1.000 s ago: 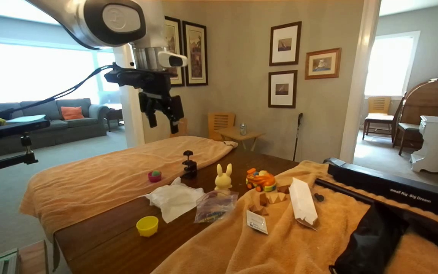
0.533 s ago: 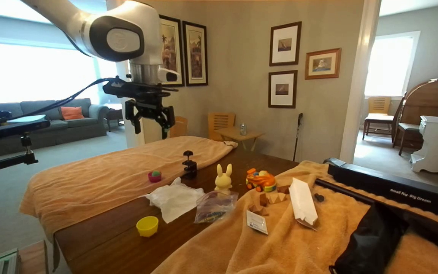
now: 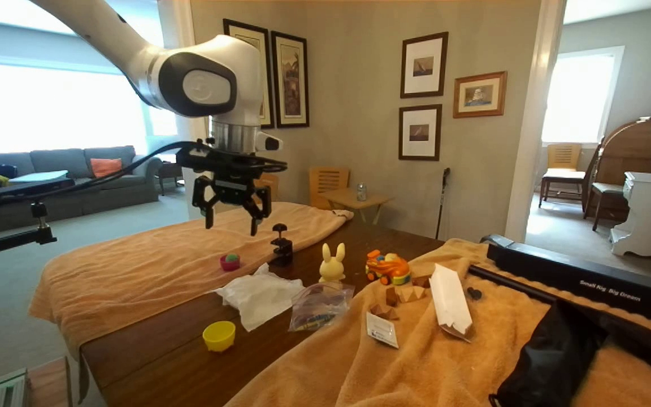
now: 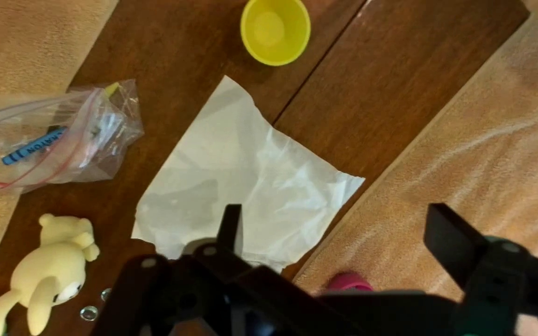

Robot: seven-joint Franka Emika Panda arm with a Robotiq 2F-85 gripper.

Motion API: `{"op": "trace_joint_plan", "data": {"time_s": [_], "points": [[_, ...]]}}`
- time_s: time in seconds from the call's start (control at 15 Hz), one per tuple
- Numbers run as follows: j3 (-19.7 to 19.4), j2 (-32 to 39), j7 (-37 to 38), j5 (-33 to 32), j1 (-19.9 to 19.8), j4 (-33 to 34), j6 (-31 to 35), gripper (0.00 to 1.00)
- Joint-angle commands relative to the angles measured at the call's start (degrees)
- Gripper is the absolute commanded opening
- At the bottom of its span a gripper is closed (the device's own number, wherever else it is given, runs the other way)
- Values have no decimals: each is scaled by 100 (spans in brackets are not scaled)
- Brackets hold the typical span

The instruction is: Use the napkin to wipe the table.

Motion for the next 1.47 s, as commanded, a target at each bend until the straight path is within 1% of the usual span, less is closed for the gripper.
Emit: {"op": "trace_joint_plan", "data": {"time_s": [0.0,0.27,0.33,0.4,0.6,0.73,0.87,0.93,1.07,1.4], "points": [[120,65,6,-146,-147,8,68,100],[145,118,13,-175,-176,8,81,100],[136,64,92,-389,-249,-22,72,100],[157,169,400,-647,-343,3,115,100],[225,415,936,-1302,-484,43,274,100],[294,625,1383,-1504,-498,84,542,100],[384,832,1817,-1444,-443,114,914,100],[469,962,2259,-1591,-446,158,1073,100],[591,1146,2942,-1648,-422,202,1297,100],[790,1571,3994,-1681,-317,264,1777,100]]}}
